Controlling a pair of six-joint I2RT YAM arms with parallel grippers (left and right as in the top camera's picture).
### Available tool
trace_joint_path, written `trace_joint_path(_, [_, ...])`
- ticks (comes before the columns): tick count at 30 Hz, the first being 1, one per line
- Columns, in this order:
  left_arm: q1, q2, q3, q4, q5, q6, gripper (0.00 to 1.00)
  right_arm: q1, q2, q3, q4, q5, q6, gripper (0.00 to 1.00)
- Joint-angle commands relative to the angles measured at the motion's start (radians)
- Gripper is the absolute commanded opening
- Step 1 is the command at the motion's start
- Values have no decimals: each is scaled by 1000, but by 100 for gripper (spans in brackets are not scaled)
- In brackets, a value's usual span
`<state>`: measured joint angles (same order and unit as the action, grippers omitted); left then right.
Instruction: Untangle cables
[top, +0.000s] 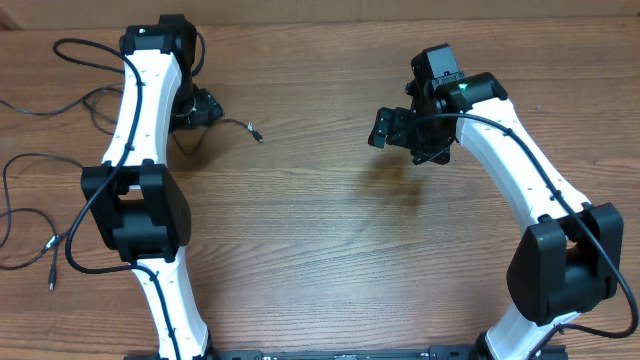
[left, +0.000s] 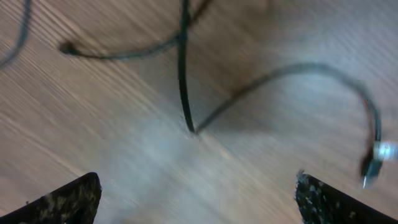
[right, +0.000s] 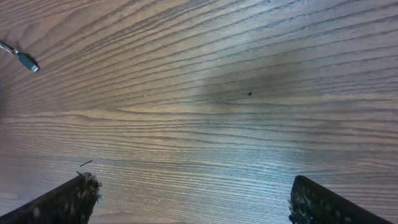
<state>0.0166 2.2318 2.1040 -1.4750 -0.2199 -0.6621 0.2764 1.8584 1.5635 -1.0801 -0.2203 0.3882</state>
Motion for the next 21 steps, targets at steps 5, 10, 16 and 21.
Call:
trace_joint_path(5, [12,-28,-139,237,-47,-24,89,4,2,-3,11,10,-3,98])
trace_joint_path(10, [34,-28,-249,378,-45,-7,38,4,2,-3,-8,10,-3,98])
trace_joint_path(16, [82,-46,-153,379,-31,0,4,4,2,-5,-30,11,-3,98])
trace_joint_path(21, [178,-82,93,304,11,38,4,4,2,-5,-28,11,-3,98])
